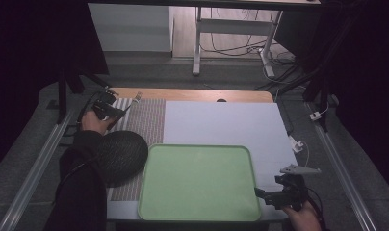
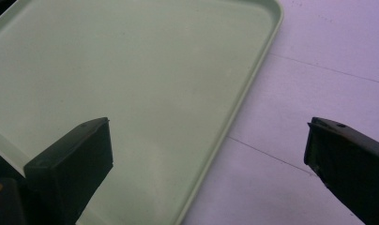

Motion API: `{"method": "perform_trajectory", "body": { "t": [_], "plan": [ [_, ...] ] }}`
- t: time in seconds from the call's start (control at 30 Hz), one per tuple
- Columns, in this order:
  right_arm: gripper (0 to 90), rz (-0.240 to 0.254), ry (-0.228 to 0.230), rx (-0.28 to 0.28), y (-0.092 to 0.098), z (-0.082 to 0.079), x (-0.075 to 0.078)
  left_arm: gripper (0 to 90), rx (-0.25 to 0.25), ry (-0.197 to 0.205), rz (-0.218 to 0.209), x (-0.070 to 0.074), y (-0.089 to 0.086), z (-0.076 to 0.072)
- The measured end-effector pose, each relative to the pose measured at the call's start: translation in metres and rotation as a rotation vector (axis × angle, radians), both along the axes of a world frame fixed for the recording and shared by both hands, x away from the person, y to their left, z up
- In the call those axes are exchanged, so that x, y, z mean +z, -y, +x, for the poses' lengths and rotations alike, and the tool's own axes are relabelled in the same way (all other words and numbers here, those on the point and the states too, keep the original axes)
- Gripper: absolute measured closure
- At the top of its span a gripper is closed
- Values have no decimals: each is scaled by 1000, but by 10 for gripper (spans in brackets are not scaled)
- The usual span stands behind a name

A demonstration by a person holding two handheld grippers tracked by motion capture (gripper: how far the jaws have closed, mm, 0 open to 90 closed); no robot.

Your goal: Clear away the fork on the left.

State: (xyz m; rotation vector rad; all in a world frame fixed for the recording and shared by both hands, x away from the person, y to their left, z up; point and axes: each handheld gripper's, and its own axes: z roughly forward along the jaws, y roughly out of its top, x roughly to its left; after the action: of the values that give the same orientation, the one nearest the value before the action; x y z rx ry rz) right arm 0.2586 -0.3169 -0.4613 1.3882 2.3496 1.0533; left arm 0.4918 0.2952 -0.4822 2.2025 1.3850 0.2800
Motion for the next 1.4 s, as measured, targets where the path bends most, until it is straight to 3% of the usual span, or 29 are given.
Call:
{"method": "perform_trajectory", "body": {
  "t": [0.53,0.6,1.03,1.4],
  "plan": [
    [15,-6,5,4,-1,0,0,775,-67,5,-48,2,25,-41],
    [15,-7,7,5,-1,-1,0,775,-82,5,-39,3,30,-47],
    [15,-11,19,13,-1,-2,1,775,-129,14,-80,12,57,-96],
    [15,-11,23,13,-2,-3,1,775,-200,6,-86,15,93,-133]
  ]
}}
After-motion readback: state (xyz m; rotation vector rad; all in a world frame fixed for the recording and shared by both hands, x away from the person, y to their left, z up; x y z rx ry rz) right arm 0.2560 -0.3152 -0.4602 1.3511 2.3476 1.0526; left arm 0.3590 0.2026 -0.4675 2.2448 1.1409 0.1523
